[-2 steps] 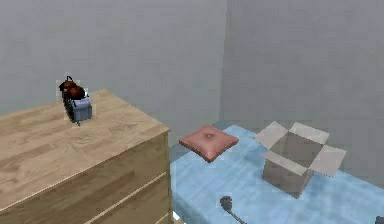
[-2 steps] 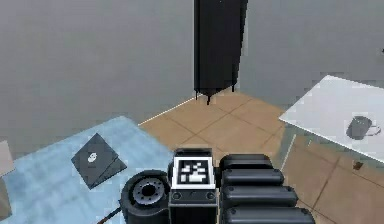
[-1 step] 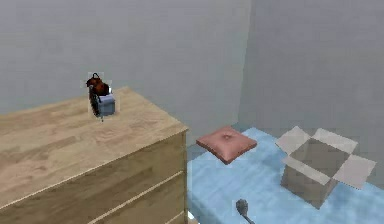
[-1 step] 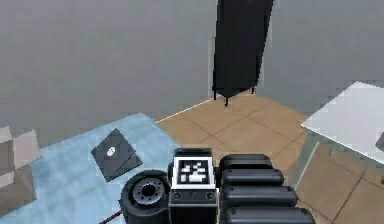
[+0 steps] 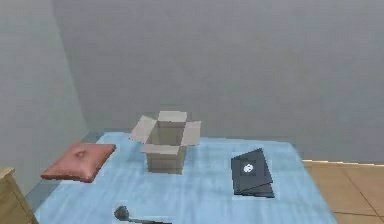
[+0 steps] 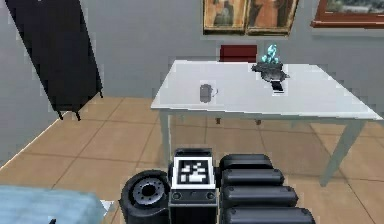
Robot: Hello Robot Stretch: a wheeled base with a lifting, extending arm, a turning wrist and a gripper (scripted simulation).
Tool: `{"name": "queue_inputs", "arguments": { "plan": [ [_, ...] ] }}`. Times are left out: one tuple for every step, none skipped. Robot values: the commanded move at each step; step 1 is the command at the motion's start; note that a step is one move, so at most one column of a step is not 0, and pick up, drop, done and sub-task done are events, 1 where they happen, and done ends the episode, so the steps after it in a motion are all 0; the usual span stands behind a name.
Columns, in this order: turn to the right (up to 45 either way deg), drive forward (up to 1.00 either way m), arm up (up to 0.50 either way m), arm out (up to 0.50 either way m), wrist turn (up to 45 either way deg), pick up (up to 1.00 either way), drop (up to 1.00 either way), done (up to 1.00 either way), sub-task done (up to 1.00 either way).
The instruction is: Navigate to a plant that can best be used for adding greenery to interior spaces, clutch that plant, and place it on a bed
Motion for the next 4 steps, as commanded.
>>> {"name": "queue_inputs", "arguments": {
  "plan": [
    [45.0, 0.0, 0.0, 0.0, 0.0, 0.0, 0.0, 0.0, 0.0],
    [-45.0, 0.0, 0.0, 0.0, 0.0, 0.0, 0.0, 0.0, 0.0],
    [-45.0, 0.0, 0.0, 0.0, 0.0, 0.0, 0.0, 0.0, 0.0],
    [45.0, 0.0, 0.0, 0.0, 0.0, 0.0, 0.0, 0.0, 0.0]
  ]
}}
